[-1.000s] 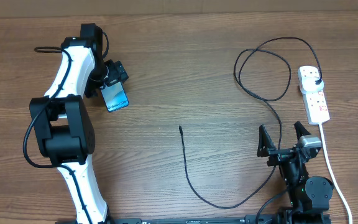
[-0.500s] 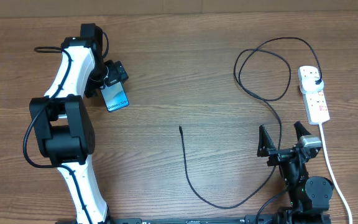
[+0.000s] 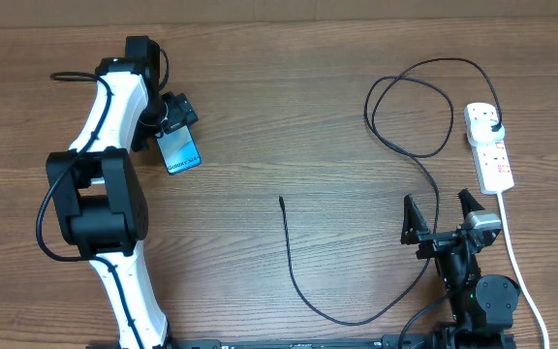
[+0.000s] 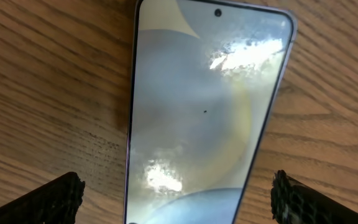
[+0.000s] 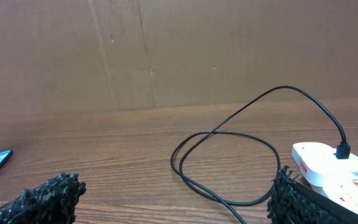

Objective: Plug charger to phone and switch on socket
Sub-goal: 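Lower the left gripper onto the phone's bottom edge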

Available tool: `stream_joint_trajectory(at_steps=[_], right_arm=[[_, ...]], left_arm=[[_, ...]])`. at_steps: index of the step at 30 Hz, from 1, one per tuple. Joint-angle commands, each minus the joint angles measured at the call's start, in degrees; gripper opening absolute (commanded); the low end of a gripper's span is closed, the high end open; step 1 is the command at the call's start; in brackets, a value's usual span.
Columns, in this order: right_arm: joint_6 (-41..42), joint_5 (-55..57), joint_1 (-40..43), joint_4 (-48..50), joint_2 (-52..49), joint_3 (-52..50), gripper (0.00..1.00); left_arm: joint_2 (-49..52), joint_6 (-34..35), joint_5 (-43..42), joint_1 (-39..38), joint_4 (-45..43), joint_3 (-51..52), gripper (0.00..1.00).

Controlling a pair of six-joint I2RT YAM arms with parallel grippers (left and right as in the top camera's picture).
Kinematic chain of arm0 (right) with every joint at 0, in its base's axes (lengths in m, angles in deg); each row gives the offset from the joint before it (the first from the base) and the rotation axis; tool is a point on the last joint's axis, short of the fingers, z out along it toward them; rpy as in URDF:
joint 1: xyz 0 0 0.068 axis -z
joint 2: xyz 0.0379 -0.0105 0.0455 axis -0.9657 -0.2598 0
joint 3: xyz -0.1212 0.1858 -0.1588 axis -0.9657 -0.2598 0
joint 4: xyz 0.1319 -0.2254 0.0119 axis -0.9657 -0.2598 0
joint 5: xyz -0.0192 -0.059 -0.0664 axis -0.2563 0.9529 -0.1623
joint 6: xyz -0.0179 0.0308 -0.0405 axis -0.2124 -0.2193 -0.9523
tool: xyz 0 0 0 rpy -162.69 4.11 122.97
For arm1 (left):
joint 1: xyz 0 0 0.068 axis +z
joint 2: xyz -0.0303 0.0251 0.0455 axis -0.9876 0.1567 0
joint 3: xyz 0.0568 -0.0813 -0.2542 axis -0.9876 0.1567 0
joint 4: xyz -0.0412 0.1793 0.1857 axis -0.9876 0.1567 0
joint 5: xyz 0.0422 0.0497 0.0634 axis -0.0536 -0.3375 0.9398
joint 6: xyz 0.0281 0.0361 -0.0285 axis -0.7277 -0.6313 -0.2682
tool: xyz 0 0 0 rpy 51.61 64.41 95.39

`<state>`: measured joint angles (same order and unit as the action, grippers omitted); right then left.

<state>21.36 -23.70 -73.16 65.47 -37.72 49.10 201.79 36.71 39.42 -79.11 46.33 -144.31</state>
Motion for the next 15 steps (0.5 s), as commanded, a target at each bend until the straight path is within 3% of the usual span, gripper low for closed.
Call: stream_joint_trajectory(at_steps=[1,15], right_arm=[[0.17,0.79,-0.22,0.15,0.57,-0.61,1.0],[0.2,0.76,-0.22,0.15,0.57,-0.61,1.0]], left_arm=[[2.75,0.98,0.79,-0.57,-0.28,-1.07,1.0],[4.48,-0.35,0.79,-0.83,-2.91,-1.09,1.0]])
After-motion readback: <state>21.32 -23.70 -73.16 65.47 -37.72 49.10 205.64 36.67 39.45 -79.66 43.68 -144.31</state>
